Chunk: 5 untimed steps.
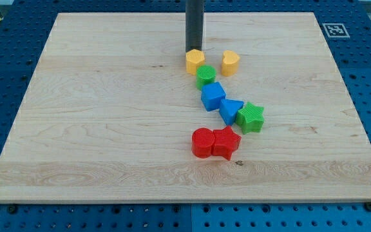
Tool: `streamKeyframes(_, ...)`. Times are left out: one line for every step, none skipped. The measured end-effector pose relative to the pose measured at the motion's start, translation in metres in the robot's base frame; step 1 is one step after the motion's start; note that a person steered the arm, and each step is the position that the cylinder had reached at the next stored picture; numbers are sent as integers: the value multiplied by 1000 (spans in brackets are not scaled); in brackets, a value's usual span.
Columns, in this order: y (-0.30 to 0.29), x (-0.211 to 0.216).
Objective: Move yellow heart towards yellow hexagon
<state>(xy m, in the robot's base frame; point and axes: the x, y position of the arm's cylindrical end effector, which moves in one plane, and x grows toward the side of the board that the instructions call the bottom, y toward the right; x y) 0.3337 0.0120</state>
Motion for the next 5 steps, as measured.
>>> streamKeyframes(0, 9)
streamKeyframes(1, -25)
streamKeyframes(13, -58)
streamKeyframes(60, -78)
streamKeyframes(116, -45)
